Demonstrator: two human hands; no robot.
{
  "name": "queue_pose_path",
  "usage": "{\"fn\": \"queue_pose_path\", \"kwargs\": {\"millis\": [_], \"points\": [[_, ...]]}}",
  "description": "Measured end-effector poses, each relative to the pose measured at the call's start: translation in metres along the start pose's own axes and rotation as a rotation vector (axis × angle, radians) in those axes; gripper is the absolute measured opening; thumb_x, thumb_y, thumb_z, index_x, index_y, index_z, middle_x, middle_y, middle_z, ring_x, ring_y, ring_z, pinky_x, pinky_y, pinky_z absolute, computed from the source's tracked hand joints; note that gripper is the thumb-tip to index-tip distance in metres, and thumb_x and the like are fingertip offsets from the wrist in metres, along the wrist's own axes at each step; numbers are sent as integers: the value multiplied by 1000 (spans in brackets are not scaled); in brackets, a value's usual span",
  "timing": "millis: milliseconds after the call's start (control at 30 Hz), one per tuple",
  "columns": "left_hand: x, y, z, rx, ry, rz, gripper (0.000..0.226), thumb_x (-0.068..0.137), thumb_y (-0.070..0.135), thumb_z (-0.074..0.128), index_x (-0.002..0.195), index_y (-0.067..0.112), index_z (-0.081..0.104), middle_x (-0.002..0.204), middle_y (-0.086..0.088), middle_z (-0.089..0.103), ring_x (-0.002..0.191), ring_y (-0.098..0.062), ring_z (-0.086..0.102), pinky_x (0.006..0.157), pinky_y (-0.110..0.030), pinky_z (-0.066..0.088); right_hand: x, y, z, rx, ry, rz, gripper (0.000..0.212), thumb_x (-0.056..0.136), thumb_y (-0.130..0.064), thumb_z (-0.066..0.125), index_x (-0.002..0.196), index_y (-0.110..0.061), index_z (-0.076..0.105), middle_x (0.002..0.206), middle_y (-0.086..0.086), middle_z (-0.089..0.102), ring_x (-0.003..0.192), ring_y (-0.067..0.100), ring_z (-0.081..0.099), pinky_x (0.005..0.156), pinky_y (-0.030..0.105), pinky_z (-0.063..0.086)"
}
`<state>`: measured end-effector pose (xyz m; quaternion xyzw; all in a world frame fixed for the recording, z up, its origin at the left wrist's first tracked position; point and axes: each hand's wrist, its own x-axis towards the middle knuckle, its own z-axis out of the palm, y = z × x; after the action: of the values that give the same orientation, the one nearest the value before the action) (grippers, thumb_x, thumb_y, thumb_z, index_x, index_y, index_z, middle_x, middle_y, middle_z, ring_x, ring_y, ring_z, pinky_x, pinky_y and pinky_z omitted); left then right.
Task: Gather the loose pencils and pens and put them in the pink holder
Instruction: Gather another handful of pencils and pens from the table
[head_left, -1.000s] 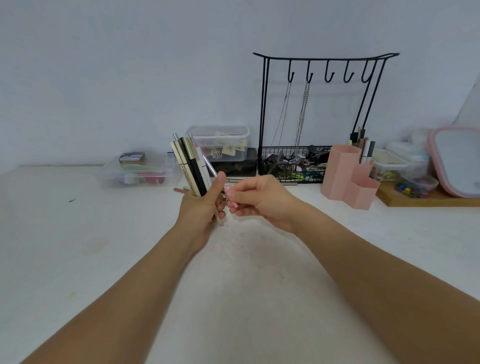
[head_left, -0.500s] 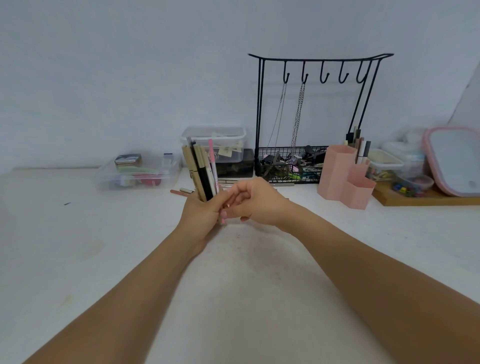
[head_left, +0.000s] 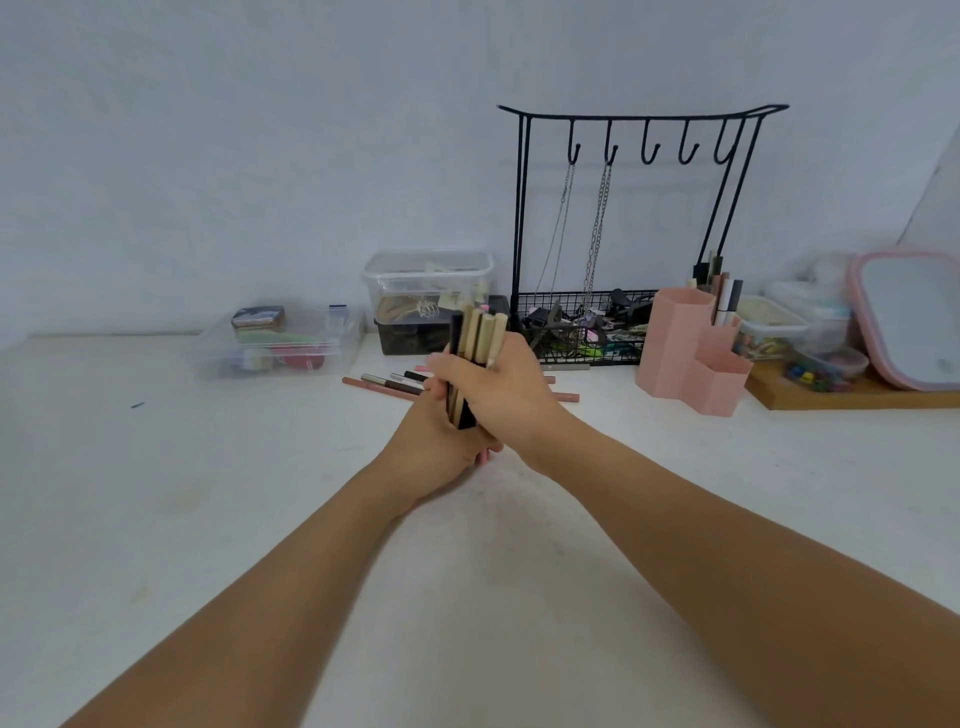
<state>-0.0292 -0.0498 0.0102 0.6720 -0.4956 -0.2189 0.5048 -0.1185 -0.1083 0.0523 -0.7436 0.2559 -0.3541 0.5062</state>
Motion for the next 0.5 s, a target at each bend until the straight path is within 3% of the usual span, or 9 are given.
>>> {"fn": "queue_pose_path", "kwargs": {"millis": [100,167,233,333,400,500], "points": [[-1,2,1,-173,-47,-66,32,79,2,78,102,20,63,62,-4,67,62,-19,64,74,-35,56,4,-2,-3,279,82,56,24,94,-13,65,71,-8,63,58,5,64,63,24,68,78,46,62],[0,1,-1,-473,-116,-166,39,74,7,82,110,8,68,84,-10,71,85,-27,69,90,-40,55,9,-5,-10,453,155,73,24,95,-12,64,71,-8,61,58,7,58,56,21,63,77,51,60],[1,0,-3,-923,-193,-314,50,74,12,75,121,0,65,115,-17,68,115,-35,66,106,-47,50,14,-11,-18,597,216,67,24,94,-9,64,70,-9,59,59,6,54,51,18,58,83,50,58],[-1,0,-3,-1429,-204,-405,63,83,31,67,137,1,58,138,-20,62,130,-40,58,115,-53,38,16,-11,-19,683,253,82,21,91,-7,66,71,-8,58,59,7,53,50,17,58,83,47,59],[-4,-1,-1,-1522,-172,-394,62,90,45,58,139,6,59,138,-20,62,132,-38,57,117,-51,35,8,-2,-7,578,202,105,15,90,-8,67,77,-9,60,59,6,57,53,17,62,76,44,61],[-6,0,2,-1465,-129,-397,60,97,51,45,132,5,64,135,-20,65,131,-37,58,117,-49,35,-3,8,10,463,113,131,12,89,-11,70,83,-9,61,61,8,56,54,19,58,60,33,55]]}}
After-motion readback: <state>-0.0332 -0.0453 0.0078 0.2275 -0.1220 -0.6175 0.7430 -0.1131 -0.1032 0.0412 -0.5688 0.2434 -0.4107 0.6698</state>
